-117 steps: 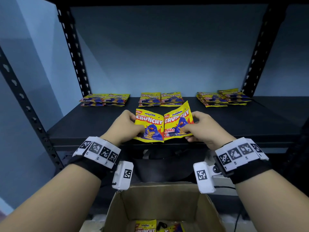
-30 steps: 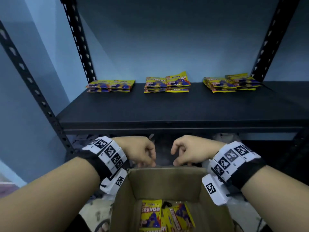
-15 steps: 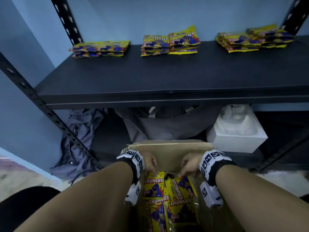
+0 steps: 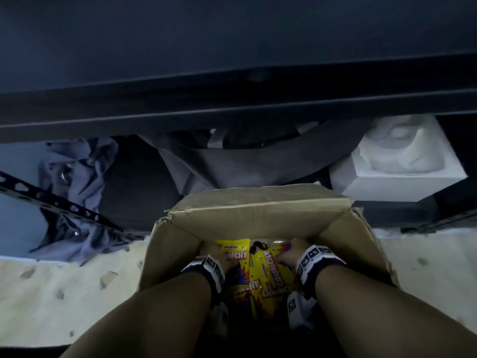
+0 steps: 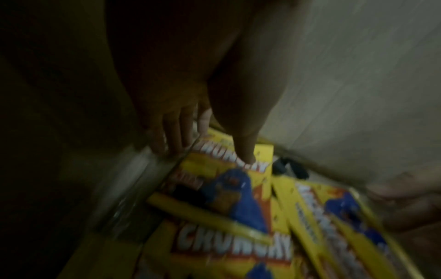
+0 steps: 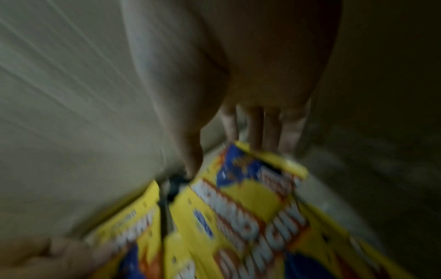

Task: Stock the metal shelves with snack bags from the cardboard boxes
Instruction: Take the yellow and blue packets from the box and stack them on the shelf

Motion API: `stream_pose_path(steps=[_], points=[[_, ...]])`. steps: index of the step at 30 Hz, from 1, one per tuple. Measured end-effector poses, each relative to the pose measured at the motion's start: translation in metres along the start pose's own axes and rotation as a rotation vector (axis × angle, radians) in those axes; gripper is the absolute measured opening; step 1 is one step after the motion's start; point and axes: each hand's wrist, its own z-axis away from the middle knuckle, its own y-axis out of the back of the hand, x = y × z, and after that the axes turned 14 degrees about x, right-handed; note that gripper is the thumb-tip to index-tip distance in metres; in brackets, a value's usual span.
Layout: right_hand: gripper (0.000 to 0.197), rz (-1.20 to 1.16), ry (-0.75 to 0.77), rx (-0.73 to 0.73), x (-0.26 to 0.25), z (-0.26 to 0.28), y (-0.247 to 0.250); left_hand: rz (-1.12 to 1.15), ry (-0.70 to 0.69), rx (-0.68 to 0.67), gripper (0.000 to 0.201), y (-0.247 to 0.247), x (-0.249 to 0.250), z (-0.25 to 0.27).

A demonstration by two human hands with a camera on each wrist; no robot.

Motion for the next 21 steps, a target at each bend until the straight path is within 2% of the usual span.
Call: stream_pose_path(steps=[1, 3, 5, 7, 9, 11, 12, 15, 16, 19, 21], points=[[0.07, -0.02, -0.035, 0.001, 0.003, -0.002, -0.006, 0.071, 0.025, 0.025, 0.05, -0.004, 0.0, -0.005], [0.082, -0.047, -0.083, 0.051, 0.009, -0.007, -0.021, 0.096, 0.08, 0.073, 0.084, -0.011, -0.006, -0.011], [0.076, -0.001, -0.075, 0.148, 0.013, -0.007, -0.033, 0.084, 0.084, 0.104, 0.097, -0.022, -0.015, -0.018], [0.067, 0.03, -0.087, 0.228, 0.017, -0.009, -0.036, 0.122, 0.097, 0.11, 0.093, -0.024, -0.017, -0.016], [0.059, -0.013, -0.114, 0.19, 0.017, -0.006, -0.032, 0.178, 0.112, 0.101, 0.086, -0.026, -0.019, -0.015], [0.032, -0.006, -0.076, 0.118, 0.015, -0.003, -0.027, 0.201, 0.095, 0.07, 0.079, -0.024, -0.016, -0.013], [0.028, -0.017, -0.06, 0.106, 0.016, -0.004, -0.027, 0.199, 0.076, 0.047, 0.073, -0.022, -0.014, -0.012], [0.048, -0.119, 0.012, 0.126, 0.026, -0.018, -0.034, 0.187, -0.072, 0.019, 0.028, -0.019, -0.013, -0.014], [0.053, -0.125, 0.042, 0.134, 0.028, -0.021, -0.034, 0.197, -0.091, 0.006, 0.02, -0.02, -0.015, -0.019], [0.051, -0.112, 0.104, 0.111, 0.011, 0.0, -0.01, 0.151, -0.111, -0.032, 0.021, -0.017, -0.012, -0.032], [0.057, -0.067, 0.14, 0.079, -0.003, 0.019, 0.009, 0.039, -0.151, -0.064, 0.034, -0.003, 0.001, -0.022]])
